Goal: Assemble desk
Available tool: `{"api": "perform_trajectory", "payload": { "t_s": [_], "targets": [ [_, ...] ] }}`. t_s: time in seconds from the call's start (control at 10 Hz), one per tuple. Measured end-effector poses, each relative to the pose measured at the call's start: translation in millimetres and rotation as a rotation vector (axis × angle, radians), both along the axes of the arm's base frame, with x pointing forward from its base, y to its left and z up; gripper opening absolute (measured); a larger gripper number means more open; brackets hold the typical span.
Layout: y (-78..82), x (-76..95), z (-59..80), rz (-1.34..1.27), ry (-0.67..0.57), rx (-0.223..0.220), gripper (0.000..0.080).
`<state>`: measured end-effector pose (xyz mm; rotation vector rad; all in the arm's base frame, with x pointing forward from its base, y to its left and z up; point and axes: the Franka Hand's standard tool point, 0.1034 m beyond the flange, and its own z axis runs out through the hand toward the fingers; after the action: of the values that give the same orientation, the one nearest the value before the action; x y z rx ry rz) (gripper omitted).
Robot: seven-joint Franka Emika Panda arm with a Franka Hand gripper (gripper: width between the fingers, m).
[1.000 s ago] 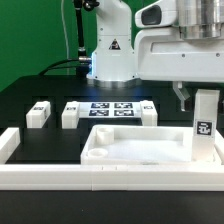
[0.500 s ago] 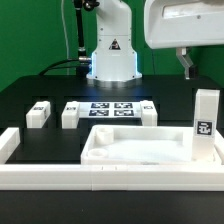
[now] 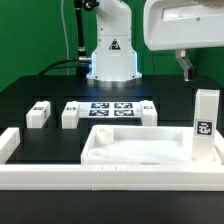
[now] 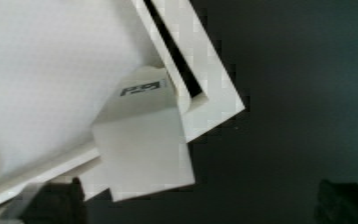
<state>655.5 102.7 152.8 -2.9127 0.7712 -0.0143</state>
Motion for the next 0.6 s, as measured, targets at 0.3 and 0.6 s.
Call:
{"api": "perform_trajectory", "payload": {
  "t_s": [0.3,0.6],
  "targets": [
    [-17.9,-39.2,-4.6,0.229,-0.013,-0.02,0.0649],
    [-18.9,-44.3,-9.5,0.411,-0.042,-0.038,0.0649]
  ]
}}
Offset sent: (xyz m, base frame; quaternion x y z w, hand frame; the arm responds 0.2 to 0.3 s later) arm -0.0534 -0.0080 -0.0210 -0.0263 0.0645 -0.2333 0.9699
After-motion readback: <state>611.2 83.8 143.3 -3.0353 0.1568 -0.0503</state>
